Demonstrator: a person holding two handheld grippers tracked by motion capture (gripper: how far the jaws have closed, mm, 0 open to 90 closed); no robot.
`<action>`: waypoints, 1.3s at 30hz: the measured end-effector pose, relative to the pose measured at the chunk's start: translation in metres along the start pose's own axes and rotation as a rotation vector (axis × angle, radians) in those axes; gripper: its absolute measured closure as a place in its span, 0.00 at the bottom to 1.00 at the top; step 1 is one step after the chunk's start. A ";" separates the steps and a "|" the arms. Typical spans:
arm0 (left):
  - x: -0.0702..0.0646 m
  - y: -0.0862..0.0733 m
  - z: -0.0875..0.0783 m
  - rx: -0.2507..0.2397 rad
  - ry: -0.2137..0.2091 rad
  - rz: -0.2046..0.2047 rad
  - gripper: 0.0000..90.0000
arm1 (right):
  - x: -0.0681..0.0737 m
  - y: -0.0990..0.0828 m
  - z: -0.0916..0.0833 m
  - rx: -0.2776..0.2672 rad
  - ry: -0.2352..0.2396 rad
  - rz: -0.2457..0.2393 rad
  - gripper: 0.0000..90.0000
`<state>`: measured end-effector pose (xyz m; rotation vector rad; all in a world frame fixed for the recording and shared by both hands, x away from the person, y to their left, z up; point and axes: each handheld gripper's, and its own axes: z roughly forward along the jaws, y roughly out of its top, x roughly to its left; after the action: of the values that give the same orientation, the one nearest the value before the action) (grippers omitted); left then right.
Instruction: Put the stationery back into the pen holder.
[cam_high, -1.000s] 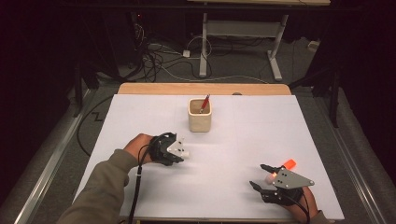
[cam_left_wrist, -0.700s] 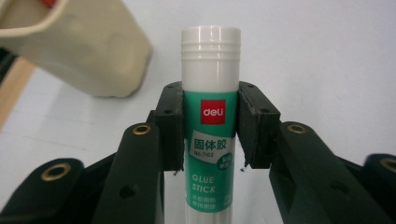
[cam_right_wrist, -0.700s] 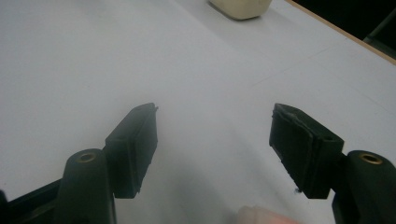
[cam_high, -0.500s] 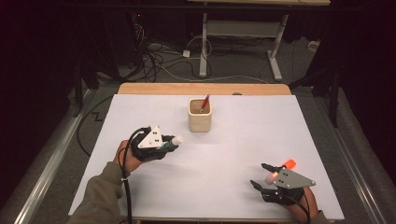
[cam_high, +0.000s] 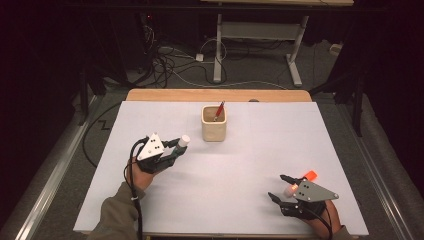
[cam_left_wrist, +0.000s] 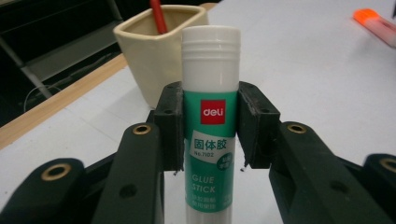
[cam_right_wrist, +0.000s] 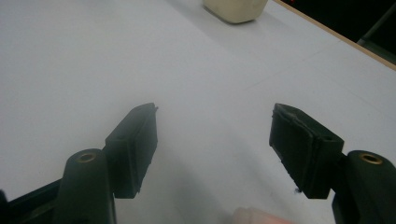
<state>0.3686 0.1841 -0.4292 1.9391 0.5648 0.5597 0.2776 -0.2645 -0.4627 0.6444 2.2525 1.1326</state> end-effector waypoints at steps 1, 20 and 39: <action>0.001 0.000 0.001 0.000 0.016 -0.006 0.71 | 0.000 0.000 0.000 0.002 -0.001 -0.002 0.36; 0.016 0.030 0.032 -0.214 0.068 -0.110 0.71 | -0.001 0.000 -0.001 -0.003 -0.008 0.004 0.36; 0.028 0.075 0.078 -0.289 0.033 -0.146 0.71 | -0.005 -0.001 -0.003 -0.014 -0.012 0.013 0.36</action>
<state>0.4484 0.1174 -0.3880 1.6054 0.6056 0.5493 0.2791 -0.2696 -0.4606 0.6593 2.2311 1.1467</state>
